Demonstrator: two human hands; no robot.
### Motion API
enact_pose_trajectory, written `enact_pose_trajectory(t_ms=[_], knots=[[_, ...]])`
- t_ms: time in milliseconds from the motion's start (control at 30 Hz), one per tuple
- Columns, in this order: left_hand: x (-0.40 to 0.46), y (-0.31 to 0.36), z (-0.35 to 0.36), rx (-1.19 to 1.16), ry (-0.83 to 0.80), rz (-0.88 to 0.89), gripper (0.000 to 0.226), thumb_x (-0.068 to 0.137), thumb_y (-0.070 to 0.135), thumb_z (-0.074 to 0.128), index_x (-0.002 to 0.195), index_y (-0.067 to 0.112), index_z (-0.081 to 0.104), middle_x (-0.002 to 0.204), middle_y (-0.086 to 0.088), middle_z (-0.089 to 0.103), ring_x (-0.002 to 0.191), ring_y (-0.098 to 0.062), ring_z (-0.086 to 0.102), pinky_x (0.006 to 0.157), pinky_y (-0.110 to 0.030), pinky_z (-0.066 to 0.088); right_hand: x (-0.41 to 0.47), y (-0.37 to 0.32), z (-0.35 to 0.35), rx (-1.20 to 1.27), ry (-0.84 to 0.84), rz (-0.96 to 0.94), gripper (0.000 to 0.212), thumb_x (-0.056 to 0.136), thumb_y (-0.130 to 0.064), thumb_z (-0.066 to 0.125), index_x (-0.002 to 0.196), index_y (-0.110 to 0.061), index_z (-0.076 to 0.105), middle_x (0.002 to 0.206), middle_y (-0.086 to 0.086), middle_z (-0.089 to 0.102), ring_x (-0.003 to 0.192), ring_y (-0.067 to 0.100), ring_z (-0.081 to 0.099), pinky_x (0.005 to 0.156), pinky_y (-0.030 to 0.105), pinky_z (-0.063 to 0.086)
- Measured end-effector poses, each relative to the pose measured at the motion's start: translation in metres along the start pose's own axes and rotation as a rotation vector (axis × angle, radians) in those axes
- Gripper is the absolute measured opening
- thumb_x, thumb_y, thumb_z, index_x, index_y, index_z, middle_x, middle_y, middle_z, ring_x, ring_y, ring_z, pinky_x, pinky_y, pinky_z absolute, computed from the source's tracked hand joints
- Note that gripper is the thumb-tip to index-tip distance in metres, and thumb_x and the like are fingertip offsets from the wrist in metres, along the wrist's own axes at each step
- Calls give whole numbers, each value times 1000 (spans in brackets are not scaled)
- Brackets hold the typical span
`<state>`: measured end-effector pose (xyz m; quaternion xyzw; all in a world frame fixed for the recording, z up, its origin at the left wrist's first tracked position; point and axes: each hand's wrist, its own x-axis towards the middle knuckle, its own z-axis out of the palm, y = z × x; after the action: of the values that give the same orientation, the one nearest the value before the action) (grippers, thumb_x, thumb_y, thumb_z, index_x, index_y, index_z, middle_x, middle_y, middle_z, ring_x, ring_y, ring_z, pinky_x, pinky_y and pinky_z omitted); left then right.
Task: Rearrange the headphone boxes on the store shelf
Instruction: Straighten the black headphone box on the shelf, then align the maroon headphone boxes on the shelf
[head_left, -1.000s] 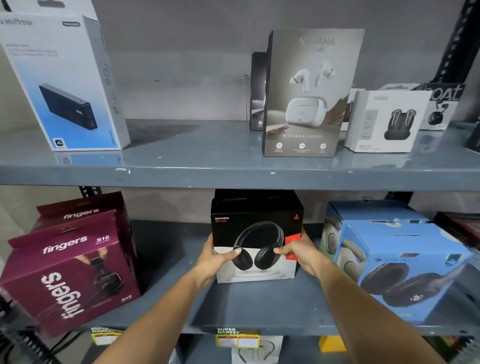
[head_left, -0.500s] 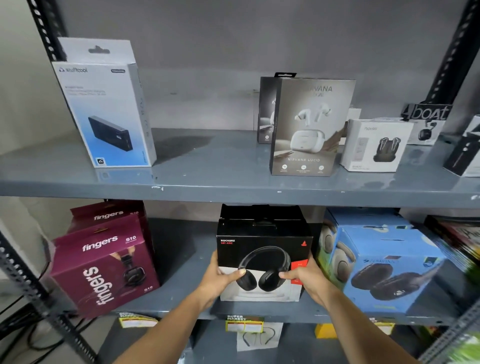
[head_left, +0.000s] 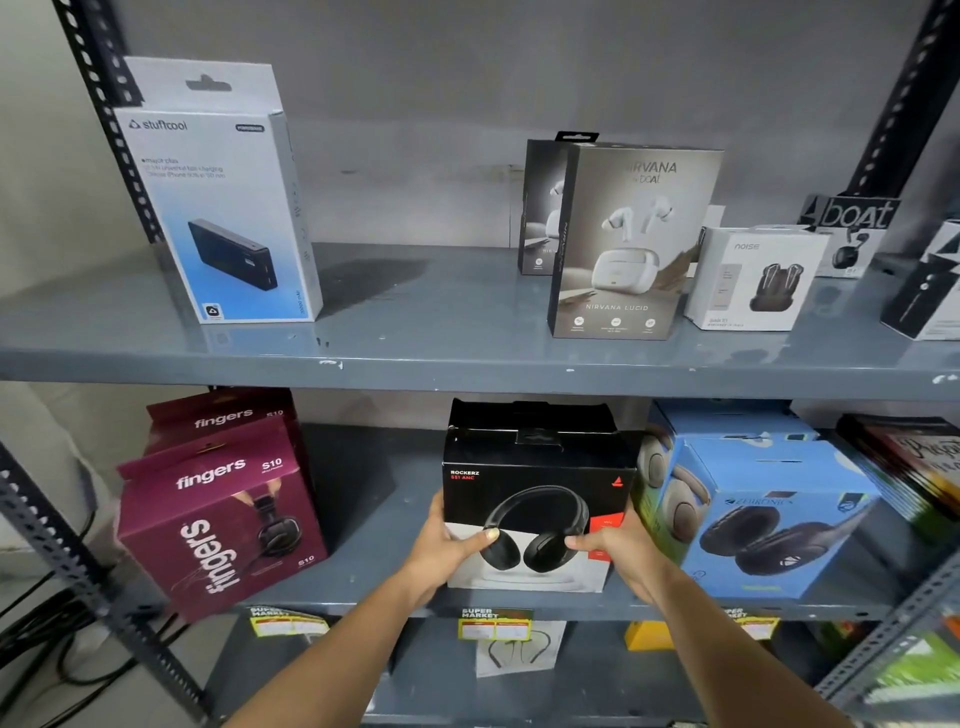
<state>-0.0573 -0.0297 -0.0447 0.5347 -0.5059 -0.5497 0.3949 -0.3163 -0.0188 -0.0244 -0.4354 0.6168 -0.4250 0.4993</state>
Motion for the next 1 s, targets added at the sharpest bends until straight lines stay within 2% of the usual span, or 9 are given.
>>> enact_pose_trajectory(t_ms=[133,333,433,567,633,700,800,933,1000], knots=[[-4,-1,1,-5,10,-1,92,74,18,85,147,28,31,128,5,62,121,-17,58,110,-41,44,-4,-1,0,-17,20,-4,100,58,10,88,142,-22,43,118,-1,69,106,14,62,93,34,47],[-5,7,-3,15,4,-10,83,72,19,87,142,23,41,131,-1,63,121,-20,58,108,-40,46,-5,-9,-4,2,-55,-15,96,60,7,86,141,-24,46,118,0,72,112,22,64,88,33,50],[-9,12,-17,9,-26,8,81,70,16,88,139,21,47,140,-4,59,126,-19,57,108,-35,46,-7,-21,-12,60,-29,-50,98,54,3,89,137,-28,49,110,-1,77,99,22,74,77,33,58],[-22,17,-43,31,52,54,106,72,17,87,156,15,23,161,0,28,150,-18,25,121,-35,23,-15,-57,-18,-14,45,-242,91,55,-4,92,123,-50,53,103,-34,71,91,-5,72,73,17,58],[-34,21,-59,99,154,119,102,71,22,88,154,17,28,160,0,32,148,-16,27,120,-34,24,-24,-79,-12,-163,141,-338,89,61,-9,92,130,-44,46,108,-34,64,102,-1,66,92,25,52],[-49,24,-73,231,263,212,94,74,23,86,152,17,34,157,-1,37,148,-17,27,117,-30,25,-33,-99,0,-436,222,-437,88,66,-19,91,138,-33,43,133,-7,55,132,26,48,117,44,29],[-76,25,-94,414,381,370,80,79,19,82,148,19,41,155,1,39,149,-12,23,117,-28,23,-49,-115,29,-745,280,-588,85,70,-26,88,144,-21,47,141,12,50,144,33,31,121,45,-5],[-112,25,-127,535,489,476,71,84,12,76,145,24,44,155,5,34,143,-9,29,107,-4,27,-71,-123,95,-787,196,-792,73,75,-23,85,141,-20,54,152,13,41,148,31,23,125,47,3],[-128,23,-149,610,552,514,68,84,8,74,144,25,45,152,10,31,142,-3,26,110,-5,24,-79,-122,139,-754,24,-843,73,79,-25,82,145,-23,51,163,7,25,154,23,7,122,38,3]])
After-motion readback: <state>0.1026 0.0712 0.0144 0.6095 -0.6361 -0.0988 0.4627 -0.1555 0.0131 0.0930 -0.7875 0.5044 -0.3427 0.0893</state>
